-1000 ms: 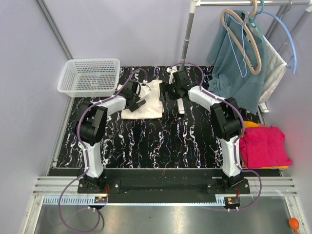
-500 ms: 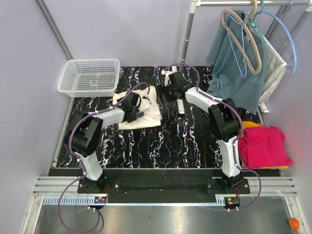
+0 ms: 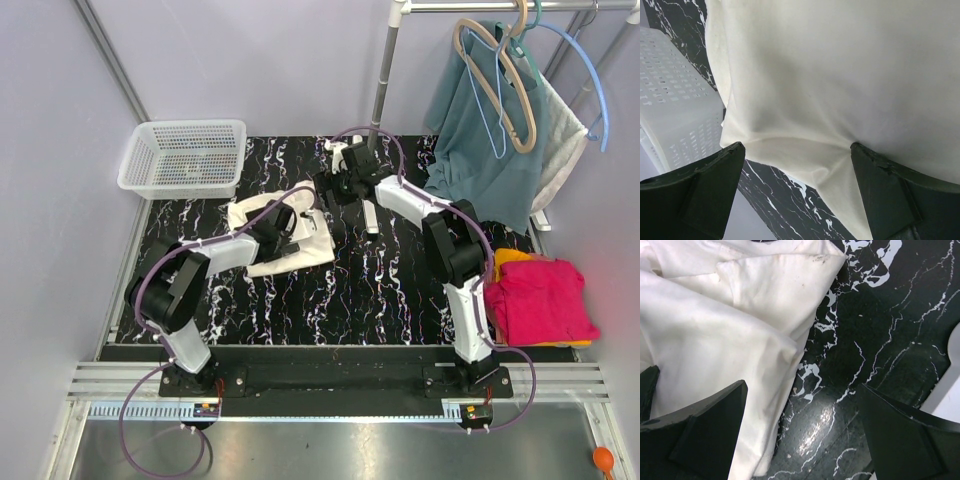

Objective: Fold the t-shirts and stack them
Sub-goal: Fold the tshirt

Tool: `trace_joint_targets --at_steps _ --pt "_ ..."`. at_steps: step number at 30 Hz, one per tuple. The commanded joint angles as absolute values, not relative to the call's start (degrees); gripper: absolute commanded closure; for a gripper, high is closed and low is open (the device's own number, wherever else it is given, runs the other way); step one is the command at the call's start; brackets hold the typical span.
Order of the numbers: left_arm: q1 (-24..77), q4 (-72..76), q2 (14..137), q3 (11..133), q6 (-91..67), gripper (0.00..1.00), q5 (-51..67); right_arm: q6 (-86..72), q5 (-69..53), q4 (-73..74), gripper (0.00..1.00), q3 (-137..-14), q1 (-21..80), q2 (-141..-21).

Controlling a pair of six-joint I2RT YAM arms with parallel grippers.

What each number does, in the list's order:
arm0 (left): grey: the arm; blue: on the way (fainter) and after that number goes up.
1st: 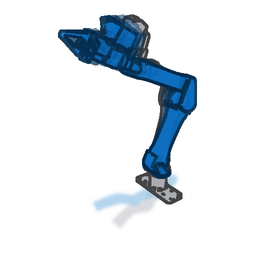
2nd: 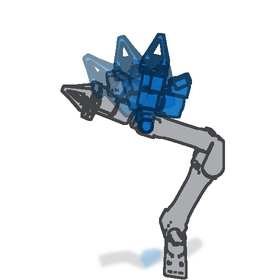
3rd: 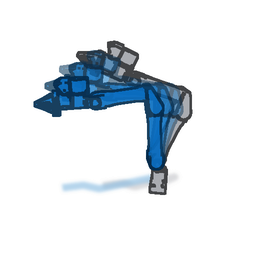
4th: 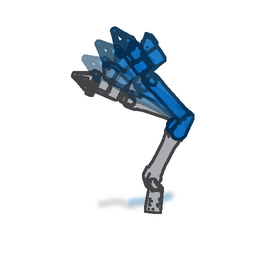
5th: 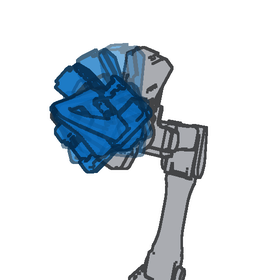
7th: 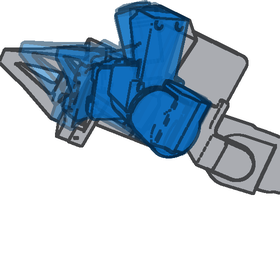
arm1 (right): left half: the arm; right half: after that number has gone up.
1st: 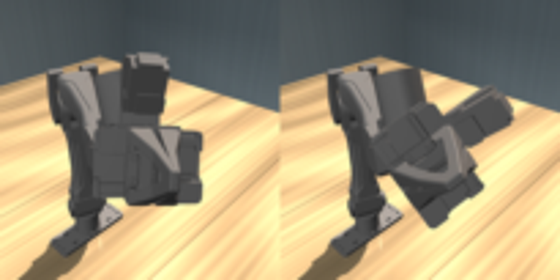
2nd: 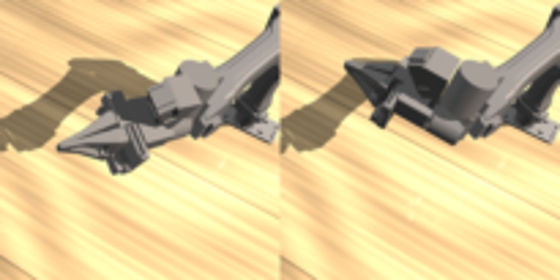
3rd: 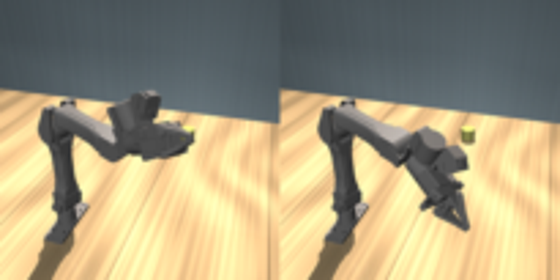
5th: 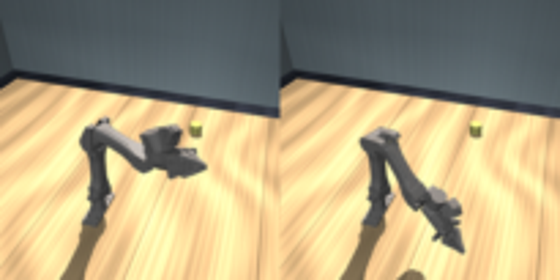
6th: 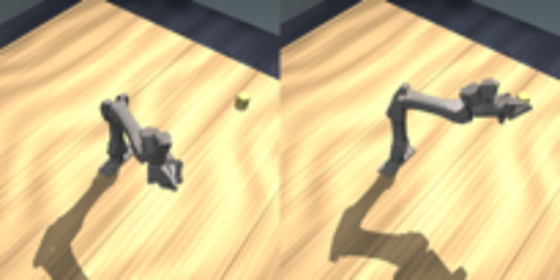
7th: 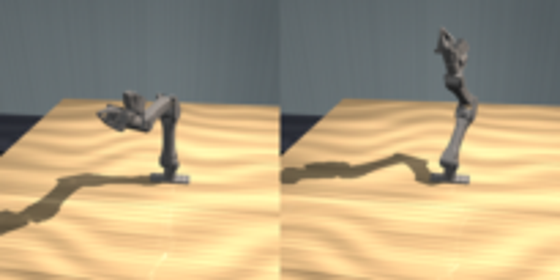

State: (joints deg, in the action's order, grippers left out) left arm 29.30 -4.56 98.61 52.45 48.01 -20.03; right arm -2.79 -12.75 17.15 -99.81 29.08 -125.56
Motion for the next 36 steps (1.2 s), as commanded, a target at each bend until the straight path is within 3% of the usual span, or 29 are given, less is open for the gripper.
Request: trace_joint_targets --at_steps 1,25,36 --pt "30.4 -11.4 97.4 48.7 47.4 0.06 -16.9 -1.7 -15.8 18.1 0.0 -103.9 29.5 -128.3" --pt "31.5 -12.8 97.9 49.0 52.0 0.06 -17.1 -0.3 -20.8 22.4 0.0 -117.9 33.5 -140.4" --pt "31.5 -12.6 96.2 49.0 53.6 0.05 -16.6 1.4 -22.7 22.6 0.0 -117.2 33.8 -142.1"
